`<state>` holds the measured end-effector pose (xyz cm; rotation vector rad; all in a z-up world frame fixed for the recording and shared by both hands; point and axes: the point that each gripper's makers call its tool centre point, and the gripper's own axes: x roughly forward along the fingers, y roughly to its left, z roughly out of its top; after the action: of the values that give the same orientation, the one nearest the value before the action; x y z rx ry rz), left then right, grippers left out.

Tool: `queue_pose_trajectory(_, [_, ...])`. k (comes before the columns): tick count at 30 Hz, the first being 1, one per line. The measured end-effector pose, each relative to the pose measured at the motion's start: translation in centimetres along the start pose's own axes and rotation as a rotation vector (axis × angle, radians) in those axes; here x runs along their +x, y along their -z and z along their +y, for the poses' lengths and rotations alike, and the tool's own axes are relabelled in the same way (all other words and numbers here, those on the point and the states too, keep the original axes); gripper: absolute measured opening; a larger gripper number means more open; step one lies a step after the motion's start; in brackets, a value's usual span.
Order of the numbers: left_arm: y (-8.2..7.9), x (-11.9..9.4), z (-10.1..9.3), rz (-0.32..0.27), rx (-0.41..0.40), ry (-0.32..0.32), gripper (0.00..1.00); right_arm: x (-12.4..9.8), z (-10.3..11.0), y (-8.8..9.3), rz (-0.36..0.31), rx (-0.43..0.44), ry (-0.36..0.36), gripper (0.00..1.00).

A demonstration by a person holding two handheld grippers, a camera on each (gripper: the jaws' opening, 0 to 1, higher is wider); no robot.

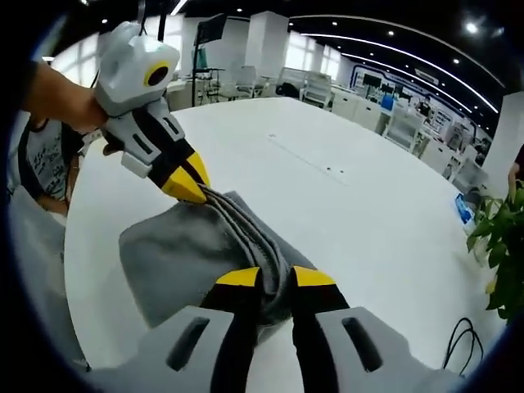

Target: Fold the towel on the table until its edges align and the towel forms a compact rectangular stack.

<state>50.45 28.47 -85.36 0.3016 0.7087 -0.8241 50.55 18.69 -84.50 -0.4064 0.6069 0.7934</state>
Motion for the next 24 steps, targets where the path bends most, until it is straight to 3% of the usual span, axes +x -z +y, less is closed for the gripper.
queue_pose_trajectory(10, [0.9, 0.8, 0.7, 0.028, 0.004, -0.007, 0.06, -0.3, -1.2, -0.1, -0.039, 0.051, 0.042, 0.18])
queue_pose_trajectory(13, [0.6, 0.6, 1.6, 0.021, 0.073, -0.057, 0.09, -0.7, -1.5, -0.4, -0.057, 0.037, 0.065, 0.19])
queue_pose_trajectory(16, [0.3, 0.3, 1.7, 0.010, 0.080, -0.062, 0.13, -1.3, -1.4, -1.0, -0.084, 0.023, 0.081, 0.18])
queue_pose_trajectory(19, [0.1, -0.2, 2.0, -0.006, 0.098, -0.073, 0.15, -1.5, -0.6, -1.0, -0.095, 0.007, 0.052, 0.11])
queue_pose_trajectory(24, [-0.6, -1.0, 2.3, -0.042, 0.100, -0.097, 0.15, -1.2, 0.5, -0.5, -0.085, -0.019, 0.025, 0.12])
